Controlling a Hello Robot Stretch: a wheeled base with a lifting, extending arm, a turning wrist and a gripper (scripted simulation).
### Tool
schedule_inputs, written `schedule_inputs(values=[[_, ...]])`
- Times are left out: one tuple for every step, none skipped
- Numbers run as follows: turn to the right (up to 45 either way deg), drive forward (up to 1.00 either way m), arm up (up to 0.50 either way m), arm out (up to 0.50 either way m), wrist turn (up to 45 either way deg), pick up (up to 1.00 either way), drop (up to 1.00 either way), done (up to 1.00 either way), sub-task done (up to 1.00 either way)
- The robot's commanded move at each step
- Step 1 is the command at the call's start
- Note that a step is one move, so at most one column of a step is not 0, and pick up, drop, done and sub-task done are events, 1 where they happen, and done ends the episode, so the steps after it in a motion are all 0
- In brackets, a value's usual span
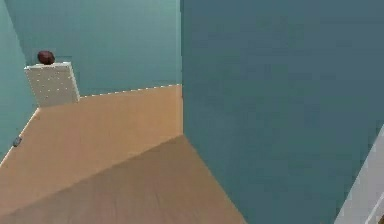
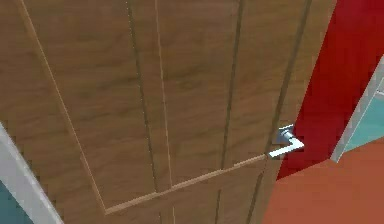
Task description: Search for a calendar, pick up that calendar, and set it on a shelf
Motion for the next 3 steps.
schedule_inputs(values=[[-12.0,0.0,0.0,0.0,0.0,0.0,0.0,0.0,0.0],[0.0,1.0,0.0,0.0,0.0,0.0,0.0,0.0,0.0],[0.0,1.0,0.0,0.0,0.0,0.0,0.0,0.0,0.0]])
